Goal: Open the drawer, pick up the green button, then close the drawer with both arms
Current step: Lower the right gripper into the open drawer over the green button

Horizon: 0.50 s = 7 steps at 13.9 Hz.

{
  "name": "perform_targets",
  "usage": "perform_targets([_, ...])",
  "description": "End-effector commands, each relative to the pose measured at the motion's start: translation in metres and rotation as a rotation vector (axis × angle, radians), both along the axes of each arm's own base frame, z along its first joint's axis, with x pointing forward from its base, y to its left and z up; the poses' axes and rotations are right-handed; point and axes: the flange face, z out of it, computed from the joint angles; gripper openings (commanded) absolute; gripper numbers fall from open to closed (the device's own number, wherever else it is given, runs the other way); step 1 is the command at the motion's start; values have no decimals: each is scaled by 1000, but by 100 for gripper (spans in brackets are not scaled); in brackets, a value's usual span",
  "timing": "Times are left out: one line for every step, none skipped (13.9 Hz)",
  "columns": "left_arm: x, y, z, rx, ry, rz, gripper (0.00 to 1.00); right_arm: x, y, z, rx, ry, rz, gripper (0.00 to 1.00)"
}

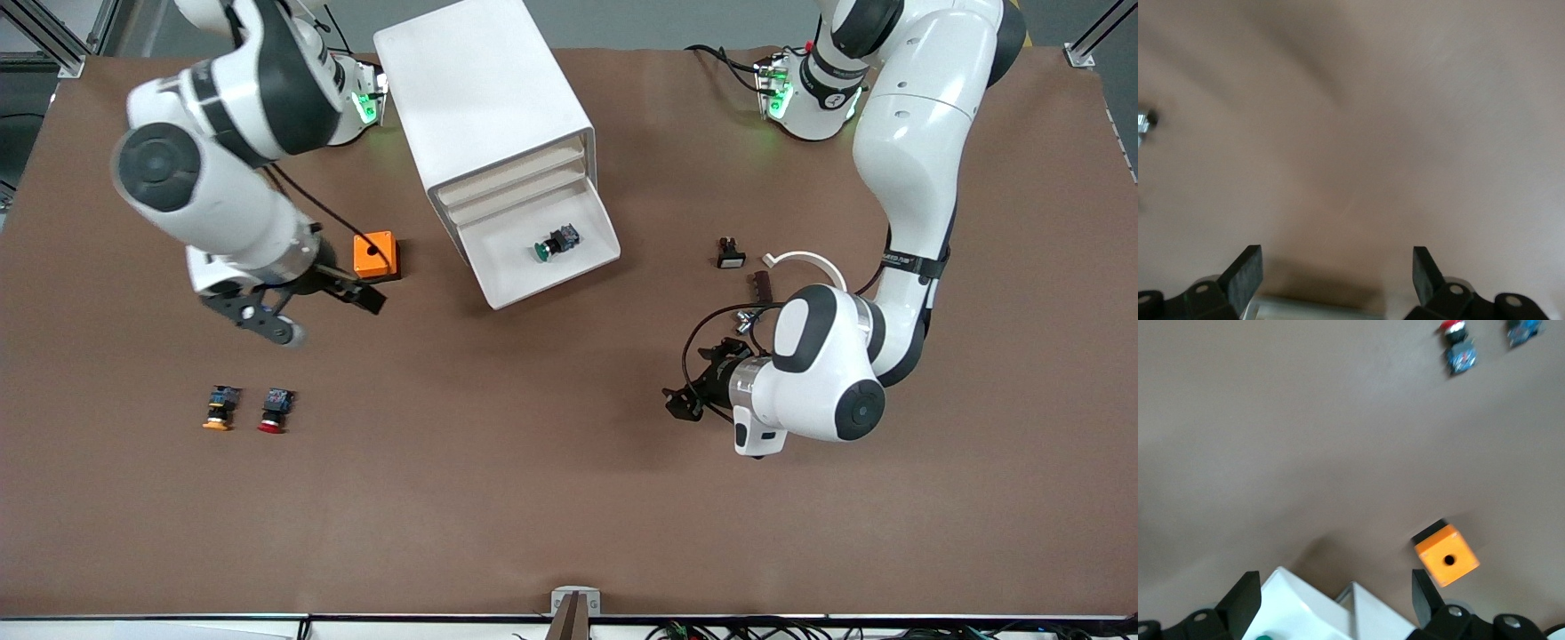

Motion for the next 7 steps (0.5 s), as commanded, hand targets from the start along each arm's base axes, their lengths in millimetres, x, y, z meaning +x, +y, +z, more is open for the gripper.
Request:
perform_targets([-1,-9,19,55,-99,-53,99,-20,35,-23,13,-15,-95,100])
perform_targets([-5,-16,20,73,-107,-68,99,-31,55,-31,19,-30,-118,100])
perform_targets([-8,-22,19,93,-118,-87,99,-39,71,-37,24,-40,-136,100])
perform_targets([-8,-27,26,105,-150,-104,99,-49,88,-45,31,-53,-160,100])
perform_targets([-5,-31,36,93,-199,-98,99,-59,103,-53,39,-64,-182,100])
perform_targets([-7,-42,35,86,-227,-102,99,-68,116,-59,46,-72,-199,100])
perform_targets([-13,-56,34,92,-239,-127,99,-78,134,-66,51,-77,-217,100])
